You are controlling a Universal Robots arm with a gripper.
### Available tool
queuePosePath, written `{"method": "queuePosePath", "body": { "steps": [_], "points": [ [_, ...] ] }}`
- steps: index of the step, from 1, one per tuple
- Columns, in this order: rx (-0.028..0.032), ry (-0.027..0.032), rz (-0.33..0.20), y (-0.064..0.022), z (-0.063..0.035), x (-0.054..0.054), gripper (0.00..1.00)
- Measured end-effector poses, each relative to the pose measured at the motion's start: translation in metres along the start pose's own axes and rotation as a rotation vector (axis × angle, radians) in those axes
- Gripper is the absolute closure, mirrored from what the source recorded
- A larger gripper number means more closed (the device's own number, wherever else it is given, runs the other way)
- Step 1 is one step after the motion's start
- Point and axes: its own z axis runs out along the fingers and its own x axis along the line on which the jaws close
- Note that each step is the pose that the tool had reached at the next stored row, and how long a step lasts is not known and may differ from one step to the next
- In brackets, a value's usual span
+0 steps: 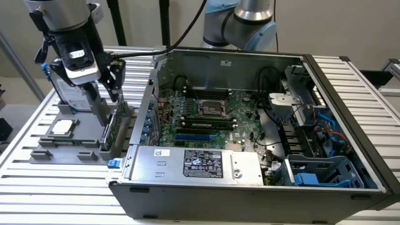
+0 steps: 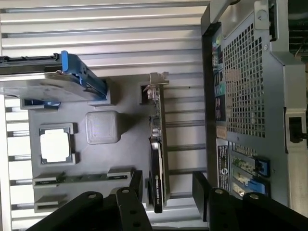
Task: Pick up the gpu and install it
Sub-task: 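Pick up the gpu and move the gpu toward the slot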
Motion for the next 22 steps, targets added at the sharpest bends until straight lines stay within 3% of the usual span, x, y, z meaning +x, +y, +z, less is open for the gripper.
{"method": "queuePosePath", "body": {
  "steps": [22],
  "points": [
    [0.0001, 0.0001, 0.0, -0.0027, 0.0398, 0.004, 0.0]
  ]
}}
